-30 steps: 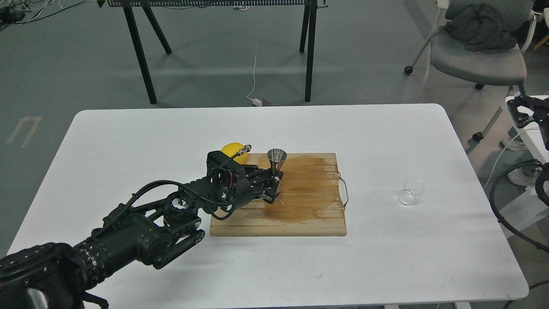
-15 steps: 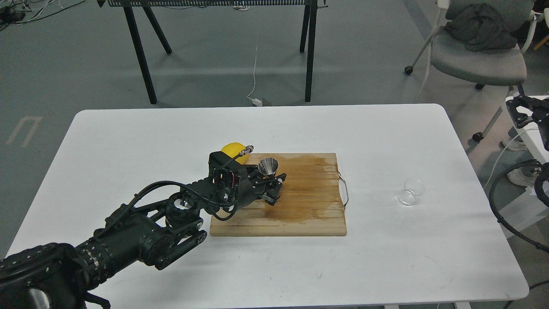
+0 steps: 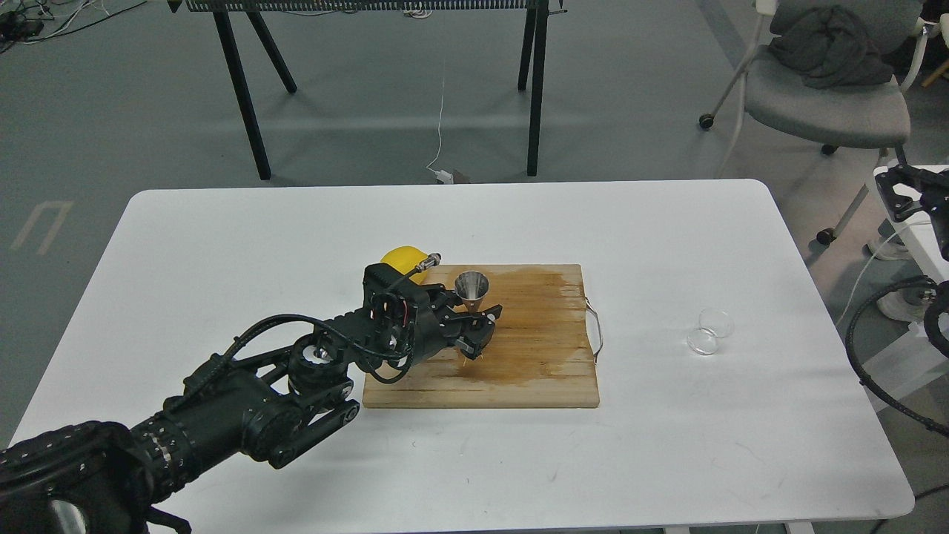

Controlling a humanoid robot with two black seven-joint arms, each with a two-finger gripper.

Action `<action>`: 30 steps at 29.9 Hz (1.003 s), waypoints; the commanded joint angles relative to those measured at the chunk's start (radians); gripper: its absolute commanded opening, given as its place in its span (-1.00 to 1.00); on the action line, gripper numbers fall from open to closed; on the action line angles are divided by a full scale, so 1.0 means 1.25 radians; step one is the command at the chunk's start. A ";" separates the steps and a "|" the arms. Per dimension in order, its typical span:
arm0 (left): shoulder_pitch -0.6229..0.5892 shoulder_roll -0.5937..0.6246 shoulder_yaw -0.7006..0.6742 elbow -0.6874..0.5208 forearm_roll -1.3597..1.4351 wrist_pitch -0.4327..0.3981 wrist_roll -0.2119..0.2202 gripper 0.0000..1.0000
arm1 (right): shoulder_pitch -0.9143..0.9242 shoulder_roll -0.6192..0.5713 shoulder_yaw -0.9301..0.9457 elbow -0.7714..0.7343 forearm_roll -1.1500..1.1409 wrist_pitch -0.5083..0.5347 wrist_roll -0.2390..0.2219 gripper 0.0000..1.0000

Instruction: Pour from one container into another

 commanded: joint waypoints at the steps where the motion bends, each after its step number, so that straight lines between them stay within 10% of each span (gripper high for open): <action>1: 0.001 0.008 0.001 -0.028 0.000 0.000 0.001 0.16 | 0.000 0.000 0.000 -0.001 0.000 0.000 0.000 1.00; 21: 0.092 0.170 -0.012 -0.141 0.000 0.069 -0.009 0.67 | 0.000 0.006 0.001 0.001 0.000 0.000 0.000 1.00; 30: 0.162 0.348 -0.092 -0.383 0.000 0.102 -0.009 0.97 | -0.043 -0.002 0.021 0.024 0.028 0.000 -0.005 1.00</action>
